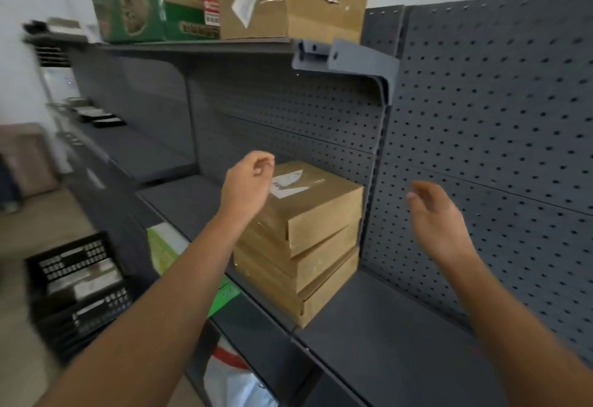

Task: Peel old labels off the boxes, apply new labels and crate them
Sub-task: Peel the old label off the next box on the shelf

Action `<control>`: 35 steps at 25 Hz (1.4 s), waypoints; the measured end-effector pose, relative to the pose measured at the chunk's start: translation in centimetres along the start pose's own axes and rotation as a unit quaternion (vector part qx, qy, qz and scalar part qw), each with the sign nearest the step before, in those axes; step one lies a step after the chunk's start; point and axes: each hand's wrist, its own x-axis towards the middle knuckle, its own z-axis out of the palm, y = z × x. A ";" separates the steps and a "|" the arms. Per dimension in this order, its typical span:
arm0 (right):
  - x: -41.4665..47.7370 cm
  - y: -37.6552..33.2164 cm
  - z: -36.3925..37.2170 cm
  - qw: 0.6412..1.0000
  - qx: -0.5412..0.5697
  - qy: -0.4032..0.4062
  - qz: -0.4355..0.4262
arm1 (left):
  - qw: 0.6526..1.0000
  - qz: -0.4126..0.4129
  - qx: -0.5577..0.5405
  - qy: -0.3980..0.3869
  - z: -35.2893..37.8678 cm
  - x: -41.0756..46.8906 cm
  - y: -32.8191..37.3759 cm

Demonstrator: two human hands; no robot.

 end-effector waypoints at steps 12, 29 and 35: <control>0.8 -1.4 12.9 0.938 0.218 -0.104 0.248 | 0.960 -0.255 -0.118 0.013 -3.9 6.1 -14.3; -0.8 -1.2 12.2 0.918 0.281 -0.018 0.279 | 0.950 -0.209 -0.142 -0.185 -0.5 5.4 -10.7; -4.4 2.0 1.9 0.909 0.285 0.076 0.295 | 0.926 -0.156 -0.158 -0.306 3.8 0.7 -5.7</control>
